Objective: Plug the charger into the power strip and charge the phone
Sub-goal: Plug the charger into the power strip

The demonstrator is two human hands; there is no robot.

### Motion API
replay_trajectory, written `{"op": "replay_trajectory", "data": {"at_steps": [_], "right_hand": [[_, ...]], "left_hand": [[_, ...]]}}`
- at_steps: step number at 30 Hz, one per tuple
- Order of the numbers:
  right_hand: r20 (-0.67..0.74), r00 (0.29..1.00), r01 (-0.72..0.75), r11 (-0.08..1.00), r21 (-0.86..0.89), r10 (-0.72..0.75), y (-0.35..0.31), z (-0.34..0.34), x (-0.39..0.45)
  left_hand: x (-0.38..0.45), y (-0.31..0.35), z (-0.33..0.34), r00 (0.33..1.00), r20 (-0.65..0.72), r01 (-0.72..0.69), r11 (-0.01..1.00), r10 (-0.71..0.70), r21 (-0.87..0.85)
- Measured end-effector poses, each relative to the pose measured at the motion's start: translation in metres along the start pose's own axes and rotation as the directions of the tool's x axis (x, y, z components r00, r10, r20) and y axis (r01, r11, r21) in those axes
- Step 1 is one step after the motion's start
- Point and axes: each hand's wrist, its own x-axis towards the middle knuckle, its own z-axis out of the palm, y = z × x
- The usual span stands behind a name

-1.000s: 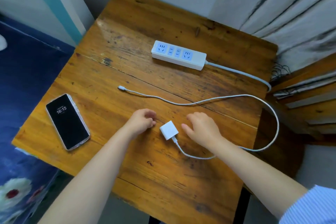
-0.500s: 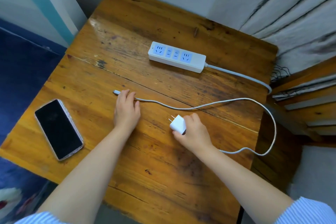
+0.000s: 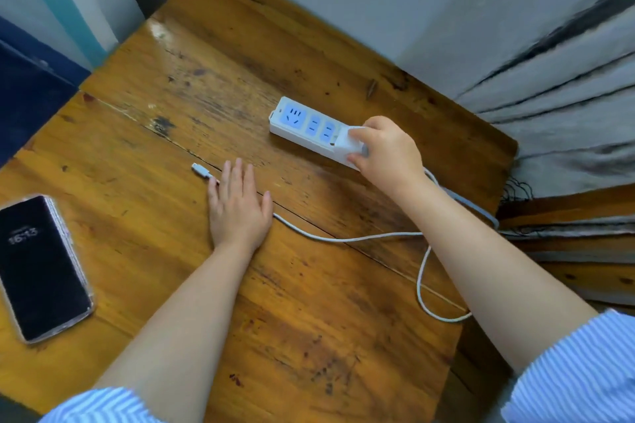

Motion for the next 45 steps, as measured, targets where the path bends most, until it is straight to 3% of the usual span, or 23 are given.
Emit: {"op": "replay_trajectory", "data": {"at_steps": [7,14,22,34,45], "right_hand": [[0.216,0.976,0.037,0.979,-0.203,0.008,-0.015,-0.012,0.041],[0.285,0.958,0.048,0.962,-0.27,0.032,-0.031,-0.014,0.062],[0.381,0.924,0.158,0.925,-0.345,-0.016,-0.053,-0.012,0.074],[0.33,0.944,0.127,0.928,-0.351,-0.005,-0.053,0.003,0.072],[0.279,0.957,0.201,0.886,-0.419,-0.085,-0.046,0.014,0.075]], "left_hand": [[0.003,0.0,0.0,1.0,-0.023,0.007,0.999,-0.008,-0.043],[0.003,0.0,0.002,1.0,-0.02,0.011,0.999,-0.012,-0.053],[0.004,-0.002,0.005,0.999,-0.032,0.03,0.999,-0.031,-0.028],[0.005,0.0,0.004,0.999,-0.036,0.039,0.999,-0.04,-0.018],[0.001,-0.002,0.001,0.993,-0.109,0.024,0.988,-0.041,-0.155]]}}
